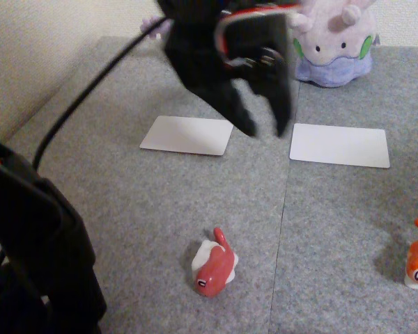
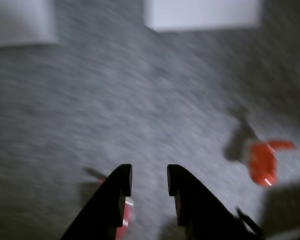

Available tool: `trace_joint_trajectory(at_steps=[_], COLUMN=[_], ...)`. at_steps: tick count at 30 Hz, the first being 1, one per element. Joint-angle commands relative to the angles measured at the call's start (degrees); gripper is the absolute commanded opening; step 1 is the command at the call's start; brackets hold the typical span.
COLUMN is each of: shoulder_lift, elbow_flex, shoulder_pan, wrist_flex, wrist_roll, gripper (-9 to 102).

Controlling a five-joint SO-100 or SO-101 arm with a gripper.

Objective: Wooper wants to eat egg sudhi, and Goomy wants to eat shrimp sushi

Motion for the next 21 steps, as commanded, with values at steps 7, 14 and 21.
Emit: trace_joint_trajectory(at_steps=[7,14,21], shoulder_lift=[2.20,-0.09,-7.82], elbow_flex=[-1.41,-1.41,-8.96], shoulder_pan=[20.21,24.79,24.87], wrist_flex=[-1.85,-13.18,-10.46], wrist_roll=[-14.50,-18.37,-20.74], gripper=[8,17,19])
